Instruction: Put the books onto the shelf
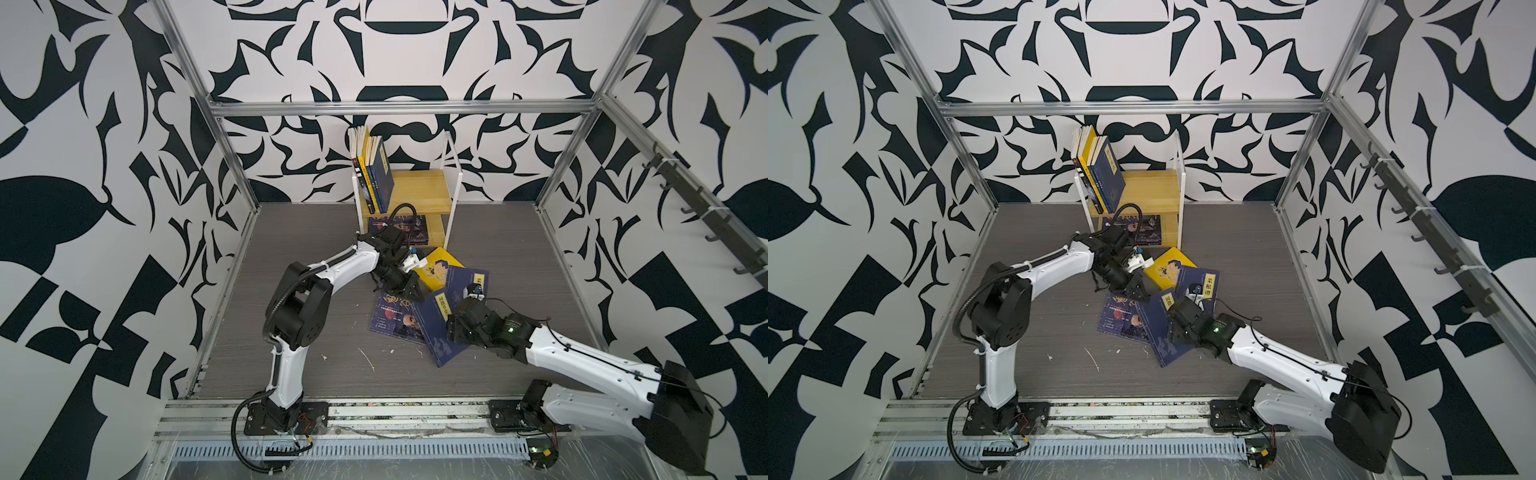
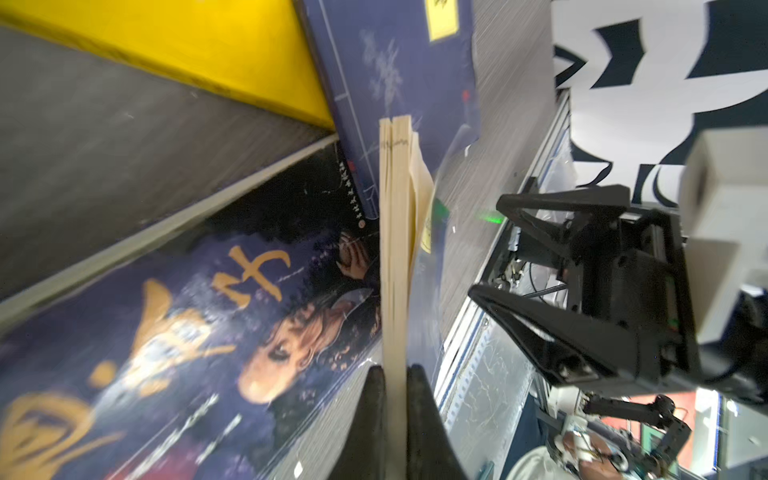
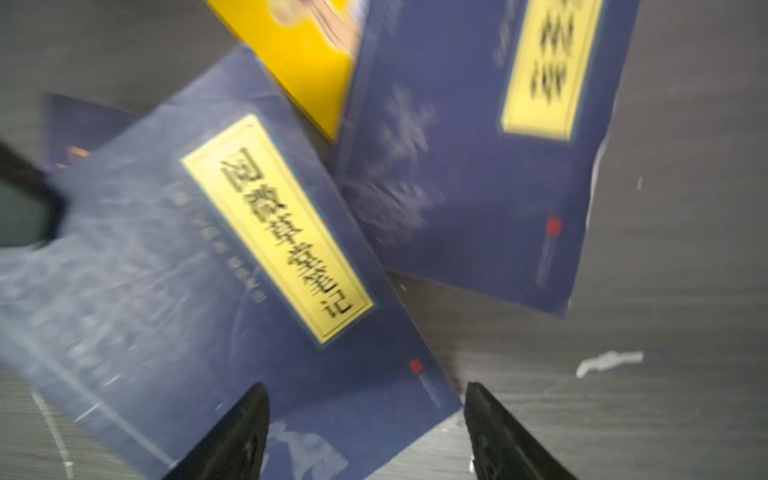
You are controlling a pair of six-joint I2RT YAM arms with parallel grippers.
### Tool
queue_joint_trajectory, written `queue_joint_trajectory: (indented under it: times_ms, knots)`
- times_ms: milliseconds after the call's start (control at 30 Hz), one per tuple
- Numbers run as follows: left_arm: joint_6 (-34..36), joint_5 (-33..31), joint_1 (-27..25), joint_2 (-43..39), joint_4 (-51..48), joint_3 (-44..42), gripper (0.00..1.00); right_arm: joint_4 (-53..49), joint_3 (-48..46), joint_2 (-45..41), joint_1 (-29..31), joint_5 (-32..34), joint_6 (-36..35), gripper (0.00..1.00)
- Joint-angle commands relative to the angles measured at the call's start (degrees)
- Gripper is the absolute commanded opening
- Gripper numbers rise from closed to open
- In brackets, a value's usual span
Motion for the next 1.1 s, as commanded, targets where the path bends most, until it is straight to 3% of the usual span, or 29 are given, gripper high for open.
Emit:
queue_joint_trajectory:
  times_ms: [0, 167, 333, 633, 900, 1000, 1067]
  knots:
    - [-3.5, 1.0, 2.0, -4.6, 2.2, -2.8, 0.00, -2.0, 6.2, 1.0, 3.6, 9.8, -8.0, 0.76]
    - [-7.4, 1.4, 5.8, -10.2, 6.5, -7.9, 0.00, 1.0, 13.1, 5.4, 9.7, 17.6, -18.5, 0.75]
    - [-13.3, 1.6, 9.8, -14.3, 10.3, -10.8, 0.00, 4.7, 18.8, 11.6, 13.4, 19.0, -28.0, 0.75]
    - [-18.3, 2.9, 13.6, -18.3, 13.7, -13.2, 0.00, 4.2, 28.5, 24.0, 14.8, 18.7, -34.3, 0.76]
    - [-19.4, 3.9, 14.3, -19.9, 14.9, -14.3, 0.00, 5.0, 32.2, 29.4, 14.7, 21.1, -36.4, 0.74]
    - [-19.6, 4.2, 14.4, -20.3, 15.2, -14.8, 0.00, 4.4, 33.3, 31.1, 14.0, 22.7, -36.9, 0.66]
    - [-19.8, 4.3, 14.5, -20.5, 15.3, -14.9, 0.00, 3.6, 34.0, 32.1, 13.3, 23.2, -36.7, 0.54]
